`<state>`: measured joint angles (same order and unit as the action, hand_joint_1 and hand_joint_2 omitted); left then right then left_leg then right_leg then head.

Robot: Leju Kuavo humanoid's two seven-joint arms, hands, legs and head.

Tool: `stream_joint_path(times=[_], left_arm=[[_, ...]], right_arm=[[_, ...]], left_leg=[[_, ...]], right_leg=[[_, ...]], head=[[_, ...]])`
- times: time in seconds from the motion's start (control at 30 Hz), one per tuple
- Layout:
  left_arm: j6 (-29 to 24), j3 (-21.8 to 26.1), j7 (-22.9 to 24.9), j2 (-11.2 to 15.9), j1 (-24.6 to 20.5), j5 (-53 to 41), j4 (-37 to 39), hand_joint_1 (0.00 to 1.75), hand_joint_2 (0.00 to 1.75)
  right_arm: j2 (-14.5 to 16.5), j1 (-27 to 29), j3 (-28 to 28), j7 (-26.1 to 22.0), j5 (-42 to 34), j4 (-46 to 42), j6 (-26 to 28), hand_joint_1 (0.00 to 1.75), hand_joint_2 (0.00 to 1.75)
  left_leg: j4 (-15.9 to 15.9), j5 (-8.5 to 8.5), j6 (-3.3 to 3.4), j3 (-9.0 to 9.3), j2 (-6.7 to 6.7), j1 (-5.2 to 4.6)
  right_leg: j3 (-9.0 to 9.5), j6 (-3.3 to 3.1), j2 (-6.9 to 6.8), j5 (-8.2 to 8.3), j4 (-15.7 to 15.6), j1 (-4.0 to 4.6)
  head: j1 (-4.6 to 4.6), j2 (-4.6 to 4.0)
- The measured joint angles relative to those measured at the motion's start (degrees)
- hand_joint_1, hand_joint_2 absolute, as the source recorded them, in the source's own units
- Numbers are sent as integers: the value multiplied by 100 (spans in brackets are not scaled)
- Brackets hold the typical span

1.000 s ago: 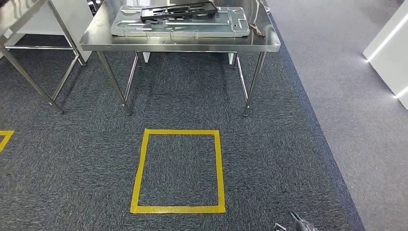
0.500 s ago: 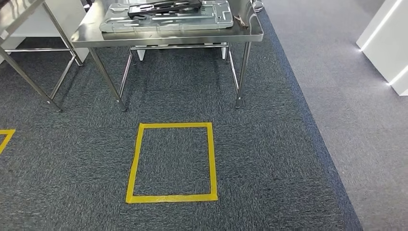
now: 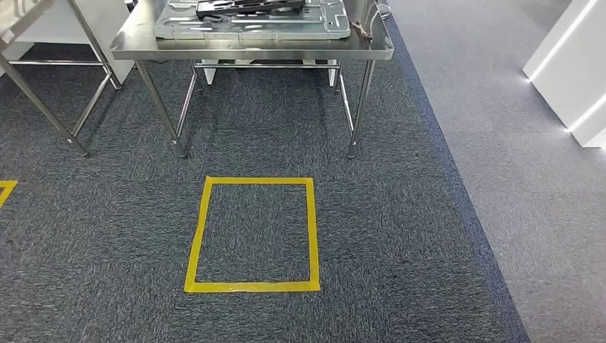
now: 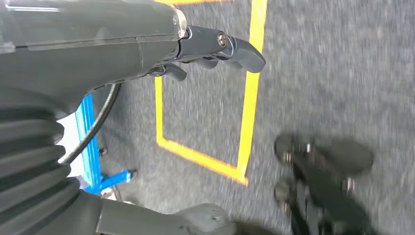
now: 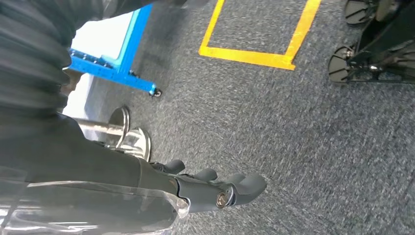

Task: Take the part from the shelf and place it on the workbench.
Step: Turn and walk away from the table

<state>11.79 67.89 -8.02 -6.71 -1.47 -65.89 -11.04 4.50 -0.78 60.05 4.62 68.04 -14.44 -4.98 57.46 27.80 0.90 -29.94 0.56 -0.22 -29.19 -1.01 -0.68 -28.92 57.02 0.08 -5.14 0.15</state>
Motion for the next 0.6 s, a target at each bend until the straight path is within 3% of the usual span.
stream_joint_path(times=[0.1,0.3,0.6], left_arm=[[-75,-311,48,23,29,402,-44,0,0],[-206,-984,136,76,123,1130,-133,0,0],[-390,-2021,257,178,273,2159,-286,0,0]], right_arm=[[-10,17,-230,-15,-413,-5,35,0,0],[-33,91,-742,-77,-1167,-45,89,0,0],[-85,217,-1664,-132,-2218,-156,166,0,0]], left_leg=[[9,-22,34,-31,2,-15],[12,-42,65,-47,3,-28],[14,-51,67,-50,3,-28]], right_leg=[[-24,53,1,34,-13,-16],[-37,106,1,68,-24,-30],[-47,120,1,77,-22,-28]], head=[[0,0],[0,0],[0,0]])
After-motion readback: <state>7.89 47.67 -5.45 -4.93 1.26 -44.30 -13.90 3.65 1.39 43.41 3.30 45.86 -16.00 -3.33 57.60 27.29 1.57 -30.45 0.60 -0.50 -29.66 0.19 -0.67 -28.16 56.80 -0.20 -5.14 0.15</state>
